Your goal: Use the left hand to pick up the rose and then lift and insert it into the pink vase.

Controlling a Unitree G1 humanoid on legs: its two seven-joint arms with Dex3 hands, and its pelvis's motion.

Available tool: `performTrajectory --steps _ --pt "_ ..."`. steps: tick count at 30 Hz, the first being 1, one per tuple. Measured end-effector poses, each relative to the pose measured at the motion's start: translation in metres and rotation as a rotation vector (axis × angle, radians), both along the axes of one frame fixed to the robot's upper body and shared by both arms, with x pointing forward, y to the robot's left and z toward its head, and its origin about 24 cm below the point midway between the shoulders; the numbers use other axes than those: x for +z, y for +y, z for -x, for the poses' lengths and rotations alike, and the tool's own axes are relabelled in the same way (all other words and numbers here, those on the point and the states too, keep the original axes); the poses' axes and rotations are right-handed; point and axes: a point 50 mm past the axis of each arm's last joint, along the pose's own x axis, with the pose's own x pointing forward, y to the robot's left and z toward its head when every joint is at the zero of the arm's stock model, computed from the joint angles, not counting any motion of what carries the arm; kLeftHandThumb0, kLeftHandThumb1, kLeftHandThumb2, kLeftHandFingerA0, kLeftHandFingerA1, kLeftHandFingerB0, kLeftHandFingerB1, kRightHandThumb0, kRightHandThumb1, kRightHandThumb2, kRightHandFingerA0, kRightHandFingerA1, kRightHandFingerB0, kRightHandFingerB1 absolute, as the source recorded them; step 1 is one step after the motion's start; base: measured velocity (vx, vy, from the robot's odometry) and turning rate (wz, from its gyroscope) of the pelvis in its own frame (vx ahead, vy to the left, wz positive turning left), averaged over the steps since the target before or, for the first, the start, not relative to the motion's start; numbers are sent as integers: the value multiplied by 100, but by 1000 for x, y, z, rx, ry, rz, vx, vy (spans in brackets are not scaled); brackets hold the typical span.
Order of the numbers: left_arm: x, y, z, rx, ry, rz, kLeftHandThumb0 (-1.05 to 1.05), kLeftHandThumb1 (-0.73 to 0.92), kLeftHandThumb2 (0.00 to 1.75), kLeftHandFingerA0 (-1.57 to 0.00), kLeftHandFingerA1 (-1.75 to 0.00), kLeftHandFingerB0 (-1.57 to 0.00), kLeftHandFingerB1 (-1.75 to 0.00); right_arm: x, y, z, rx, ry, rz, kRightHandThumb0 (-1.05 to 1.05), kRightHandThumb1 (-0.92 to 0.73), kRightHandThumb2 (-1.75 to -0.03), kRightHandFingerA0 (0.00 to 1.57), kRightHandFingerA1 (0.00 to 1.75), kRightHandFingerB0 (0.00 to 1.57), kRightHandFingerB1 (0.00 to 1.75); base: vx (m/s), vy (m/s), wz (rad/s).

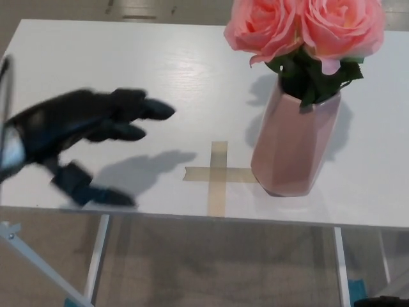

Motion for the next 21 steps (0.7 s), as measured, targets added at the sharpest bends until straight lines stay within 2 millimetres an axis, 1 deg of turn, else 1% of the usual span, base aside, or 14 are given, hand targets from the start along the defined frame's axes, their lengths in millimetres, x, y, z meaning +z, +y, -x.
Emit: performTrajectory --steps 7,10,11,13,14,15,17,20,21 --pt "-25 32 47 113 27 129 -27 18 81 -9 -51 -8 -49 -4 -1 7 -8 18 4 -35 -66 -59 60 41 55 39 0 0 0" --pt "-42 47 75 178 81 194 -27 18 81 -10 -52 -10 -49 -5 -2 10 -10 25 4 -35 -66 -60 61 42 56 40 0 0 0" --pt "-47 50 83 196 98 209 -59 37 65 -21 -38 -26 -37 -5 -2 10 -11 27 5 -35 -66 -60 62 42 57 40 0 0 0" --pt "-57 58 100 233 140 244 -58 37 65 -22 -39 -28 -37 -7 -2 12 -13 32 5 -35 -66 -60 62 42 57 40 0 0 0" --pt "-60 61 106 246 155 255 -58 37 65 -23 -39 -29 -38 -7 -2 13 -14 34 5 -35 -66 -60 62 42 57 40 0 0 0" --pt "-63 63 111 255 169 265 -52 42 54 -29 -33 -36 -33 -7 -2 14 -14 36 6 -35 -66 -59 62 42 55 39 0 0 0" --pt "-75 69 128 285 222 300 -52 43 54 -30 -33 -36 -33 -9 -3 17 -18 44 7 -35 -66 -59 61 42 54 39 0 0 0" --pt "-96 77 144 326 300 346 -53 44 54 -30 -33 -35 -32 -11 -4 22 -23 56 9 -35 -66 -59 60 41 54 39 0 0 0" --pt "-103 79 148 344 326 360 -53 45 54 -27 -32 -32 -31 -12 -4 24 -25 60 10 -35 -66 -59 60 41 55 39 0 0 0"
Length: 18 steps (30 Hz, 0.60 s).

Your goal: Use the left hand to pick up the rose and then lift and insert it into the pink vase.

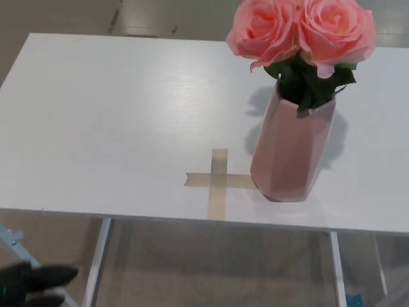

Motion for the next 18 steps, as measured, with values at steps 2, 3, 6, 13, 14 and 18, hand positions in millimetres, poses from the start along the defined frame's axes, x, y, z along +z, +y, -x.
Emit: performTrajectory --steps 2,3,6,13,14,18 --pt "-21 4 6 43 64 47 -27 23 84 -10 -51 -10 -49 -2 -1 4 -5 9 2 -35 -66 -60 60 42 56 39 0 0 0" --pt "-30 5 7 60 86 61 -28 24 84 -9 -51 -9 -48 -2 -1 5 -6 12 3 -35 -66 -60 60 42 57 40 0 0 0" --pt "-49 10 5 108 136 95 -60 50 56 -17 -30 -23 -29 -2 -1 5 -7 13 4 -35 -66 -60 60 41 56 39 0 0 0" --pt "-95 19 -7 241 243 160 -38 29 93 0 -48 0 -46 -3 0 5 -8 11 4 -33 -66 -60 61 42 56 39 0 0 0" --pt "-100 20 -8 257 257 166 -38 29 93 0 -48 0 -46 -3 0 5 -8 12 4 -33 -66 -60 61 42 56 39 0 0 0" --pt "-128 21 -11 333 343 190 -38 31 95 0 -47 0 -47 -3 0 5 -8 10 4 -34 -66 -60 61 42 55 39 0 0 0"
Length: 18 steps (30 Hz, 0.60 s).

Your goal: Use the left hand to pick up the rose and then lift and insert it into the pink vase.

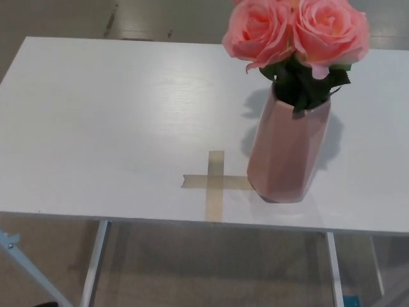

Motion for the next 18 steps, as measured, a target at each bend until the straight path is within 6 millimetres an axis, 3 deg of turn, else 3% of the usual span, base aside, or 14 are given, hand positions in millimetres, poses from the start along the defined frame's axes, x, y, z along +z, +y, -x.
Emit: performTrajectory --steps 5,6,9,10,11,12,18 --pt "-26 4 0 86 91 11 -38 33 96 0 -48 0 -47 1 0 -3 -4 -10 -3 -34 -66 -60 60 41 54 39 0 0 0" --pt "-30 5 -1 102 106 11 -78 55 95 -11 -44 -1 -36 2 1 -4 -5 -13 -4 -34 -66 -60 59 41 54 39 0 0 0" --pt "-42 6 -1 146 148 5 -81 56 93 -9 -41 -4 -35 2 2 -6 -9 -20 -10 -34 -66 -59 59 41 54 39 0 0 0" --pt "-46 7 -1 160 165 0 -82 66 62 -15 -29 -12 -25 2 2 -6 -13 -23 -13 -34 -66 -59 59 41 54 39 0 0 0" --pt "-51 7 -1 175 188 -11 -82 66 62 -15 -29 -12 -25 2 3 -7 -17 -26 -17 -34 -66 -59 59 41 54 39 0 0 0" --pt "-53 8 -1 183 198 -17 -81 55 92 -10 -41 -5 -36 2 3 -7 -20 -28 -19 -34 -66 -59 59 41 53 39 0 0 0" --pt "-65 14 1 245 260 -90 -91 63 96 -4 -37 -1 -33 2 5 -8 -38 -39 -34 -34 -66 -59 59 41 54 39 0 0 0"
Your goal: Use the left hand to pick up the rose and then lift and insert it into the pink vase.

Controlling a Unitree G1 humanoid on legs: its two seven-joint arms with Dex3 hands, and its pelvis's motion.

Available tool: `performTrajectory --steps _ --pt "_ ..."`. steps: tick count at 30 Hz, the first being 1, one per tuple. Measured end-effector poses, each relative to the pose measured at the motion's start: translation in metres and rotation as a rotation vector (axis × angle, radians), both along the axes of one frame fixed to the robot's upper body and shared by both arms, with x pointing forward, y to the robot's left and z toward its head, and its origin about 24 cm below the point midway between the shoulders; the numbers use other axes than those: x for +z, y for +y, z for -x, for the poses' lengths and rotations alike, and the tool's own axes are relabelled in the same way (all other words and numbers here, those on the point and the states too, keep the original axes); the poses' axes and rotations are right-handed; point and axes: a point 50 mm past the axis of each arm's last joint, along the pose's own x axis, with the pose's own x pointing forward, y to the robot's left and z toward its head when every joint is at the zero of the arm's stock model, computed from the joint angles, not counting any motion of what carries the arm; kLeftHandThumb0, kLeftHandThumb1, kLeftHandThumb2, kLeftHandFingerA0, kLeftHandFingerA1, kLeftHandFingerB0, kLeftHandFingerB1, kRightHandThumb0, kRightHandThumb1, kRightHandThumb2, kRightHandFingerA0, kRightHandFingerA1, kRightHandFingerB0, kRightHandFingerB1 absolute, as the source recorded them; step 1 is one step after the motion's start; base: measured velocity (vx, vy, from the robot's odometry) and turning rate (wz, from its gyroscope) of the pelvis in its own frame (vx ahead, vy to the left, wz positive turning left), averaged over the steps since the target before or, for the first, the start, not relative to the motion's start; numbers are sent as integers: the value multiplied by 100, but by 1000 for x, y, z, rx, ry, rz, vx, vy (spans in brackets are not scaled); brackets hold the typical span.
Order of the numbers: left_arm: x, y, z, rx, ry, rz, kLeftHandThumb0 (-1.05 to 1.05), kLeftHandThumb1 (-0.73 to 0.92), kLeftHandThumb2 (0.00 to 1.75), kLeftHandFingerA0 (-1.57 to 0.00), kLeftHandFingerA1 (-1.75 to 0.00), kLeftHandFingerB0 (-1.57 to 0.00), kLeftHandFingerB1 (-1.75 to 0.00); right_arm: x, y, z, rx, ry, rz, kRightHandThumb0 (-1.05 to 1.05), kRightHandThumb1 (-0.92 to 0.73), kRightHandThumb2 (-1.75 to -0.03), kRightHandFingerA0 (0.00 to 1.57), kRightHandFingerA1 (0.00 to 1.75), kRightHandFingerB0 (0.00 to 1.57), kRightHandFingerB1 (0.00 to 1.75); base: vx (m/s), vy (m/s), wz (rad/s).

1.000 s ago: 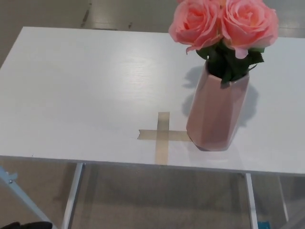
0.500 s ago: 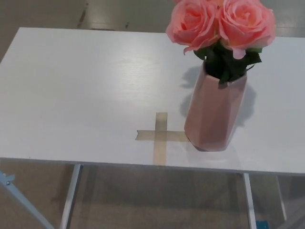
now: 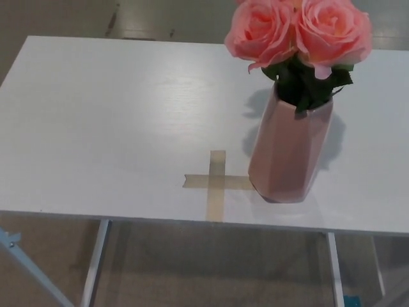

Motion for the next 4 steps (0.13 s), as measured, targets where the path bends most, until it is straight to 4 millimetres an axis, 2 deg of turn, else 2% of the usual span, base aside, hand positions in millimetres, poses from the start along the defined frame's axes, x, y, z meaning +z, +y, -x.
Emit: performTrajectory --steps 4 --pt "-3 5 2 13 22 -73 -93 64 96 -5 -37 -2 -34 0 0 0 -12 -9 -6 -34 -66 -59 59 41 54 39 0 0 0"
